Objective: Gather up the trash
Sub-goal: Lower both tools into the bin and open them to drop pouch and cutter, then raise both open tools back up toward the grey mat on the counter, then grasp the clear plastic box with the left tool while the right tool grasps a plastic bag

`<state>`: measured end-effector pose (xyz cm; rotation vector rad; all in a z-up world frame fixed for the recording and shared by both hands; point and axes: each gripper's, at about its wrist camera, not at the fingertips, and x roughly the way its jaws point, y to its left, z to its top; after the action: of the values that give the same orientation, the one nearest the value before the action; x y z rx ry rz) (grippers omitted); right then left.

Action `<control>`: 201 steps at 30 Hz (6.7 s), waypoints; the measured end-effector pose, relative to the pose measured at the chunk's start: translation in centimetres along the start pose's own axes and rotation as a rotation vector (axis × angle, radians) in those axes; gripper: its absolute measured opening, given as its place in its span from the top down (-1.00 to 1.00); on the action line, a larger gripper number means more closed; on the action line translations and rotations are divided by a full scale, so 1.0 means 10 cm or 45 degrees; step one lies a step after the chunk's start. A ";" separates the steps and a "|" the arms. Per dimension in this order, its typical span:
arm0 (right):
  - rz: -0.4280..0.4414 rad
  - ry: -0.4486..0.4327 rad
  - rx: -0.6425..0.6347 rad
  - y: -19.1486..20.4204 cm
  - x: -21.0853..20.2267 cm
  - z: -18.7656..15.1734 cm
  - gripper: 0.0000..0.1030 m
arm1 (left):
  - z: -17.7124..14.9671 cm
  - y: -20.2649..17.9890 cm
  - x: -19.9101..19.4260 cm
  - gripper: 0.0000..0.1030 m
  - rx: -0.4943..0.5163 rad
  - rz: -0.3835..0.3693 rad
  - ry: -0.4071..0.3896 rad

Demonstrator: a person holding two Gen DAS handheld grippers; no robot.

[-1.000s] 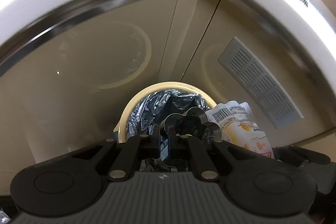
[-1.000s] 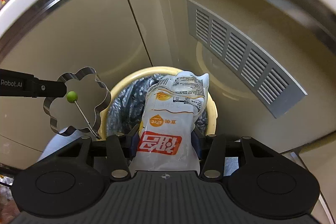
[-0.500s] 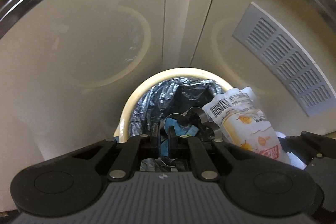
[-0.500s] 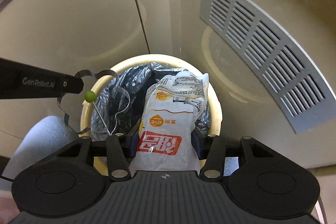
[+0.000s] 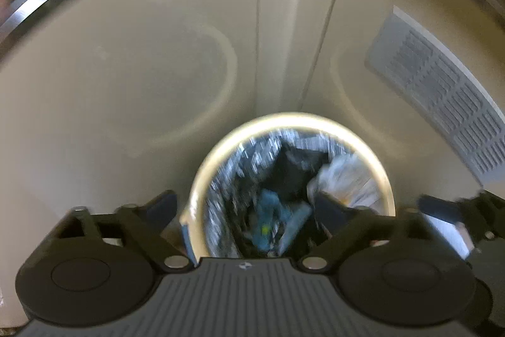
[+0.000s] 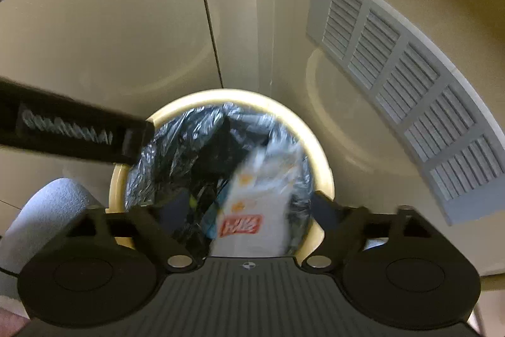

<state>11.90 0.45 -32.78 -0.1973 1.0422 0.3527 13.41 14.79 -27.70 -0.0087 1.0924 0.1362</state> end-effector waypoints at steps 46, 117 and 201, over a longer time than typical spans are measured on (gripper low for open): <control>-0.004 -0.699 -0.105 0.34 -2.09 -0.71 -0.96 | -1.07 0.13 -2.05 -0.99 -0.185 0.108 -0.551; -0.343 -1.038 0.395 -1.58 -2.55 0.14 -1.00 | 2.28 -1.75 -1.30 -1.00 -0.022 -0.390 -0.459; -0.124 -0.774 0.629 -2.37 -1.61 1.91 -0.78 | 3.07 -1.80 -0.72 -0.99 0.754 -0.255 -0.495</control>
<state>28.92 -18.42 -9.47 0.2913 0.4891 0.0467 39.34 -1.51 -8.27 0.4227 0.7046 -0.3567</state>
